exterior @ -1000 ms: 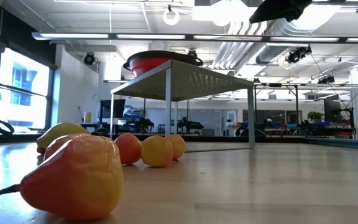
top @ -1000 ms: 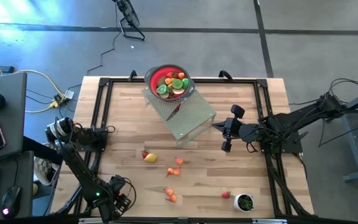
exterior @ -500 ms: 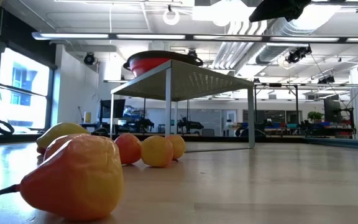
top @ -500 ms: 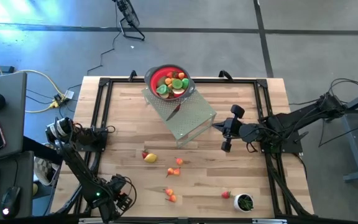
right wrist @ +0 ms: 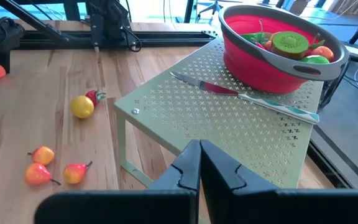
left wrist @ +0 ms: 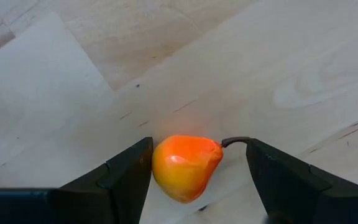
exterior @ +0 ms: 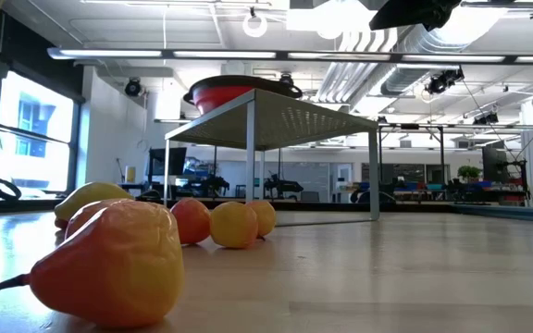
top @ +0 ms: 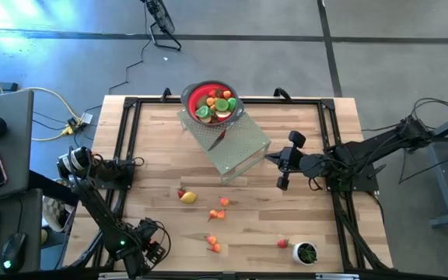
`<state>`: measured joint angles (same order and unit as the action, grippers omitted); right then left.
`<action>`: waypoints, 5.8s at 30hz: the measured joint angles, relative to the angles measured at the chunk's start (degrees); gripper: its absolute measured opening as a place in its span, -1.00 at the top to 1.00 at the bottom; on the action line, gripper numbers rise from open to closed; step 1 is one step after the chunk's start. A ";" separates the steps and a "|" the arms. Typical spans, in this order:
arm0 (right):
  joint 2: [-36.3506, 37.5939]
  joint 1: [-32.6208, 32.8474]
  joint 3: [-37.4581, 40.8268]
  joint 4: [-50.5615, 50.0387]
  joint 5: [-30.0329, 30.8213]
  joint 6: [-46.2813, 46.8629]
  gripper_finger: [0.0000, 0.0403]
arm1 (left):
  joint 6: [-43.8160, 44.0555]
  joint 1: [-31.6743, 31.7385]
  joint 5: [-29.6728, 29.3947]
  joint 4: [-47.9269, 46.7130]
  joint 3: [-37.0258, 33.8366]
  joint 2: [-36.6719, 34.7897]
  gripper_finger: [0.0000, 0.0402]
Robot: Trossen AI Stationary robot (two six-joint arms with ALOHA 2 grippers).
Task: Pick & Place Fruit
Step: Put the orange pear into the red strainer on the shelf
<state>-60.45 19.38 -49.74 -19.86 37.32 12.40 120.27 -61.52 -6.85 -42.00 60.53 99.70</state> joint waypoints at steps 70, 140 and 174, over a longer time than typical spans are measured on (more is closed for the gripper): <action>0.00 0.00 0.00 0.00 0.00 -3.69 0.99 | -8.68 1.37 -14.81 -26.20 16.61 -0.22 0.32; 0.02 -10.86 0.00 2.75 -0.35 -9.20 0.99 | -96.05 85.30 -21.97 -4.96 23.87 -19.71 0.32; 0.02 -10.93 0.00 2.41 -0.46 -11.17 0.99 | -95.83 86.29 -13.58 0.18 23.82 -11.19 0.32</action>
<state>-60.42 8.45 -49.74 -17.45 36.86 1.23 24.44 24.77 -20.43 -41.82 84.36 88.51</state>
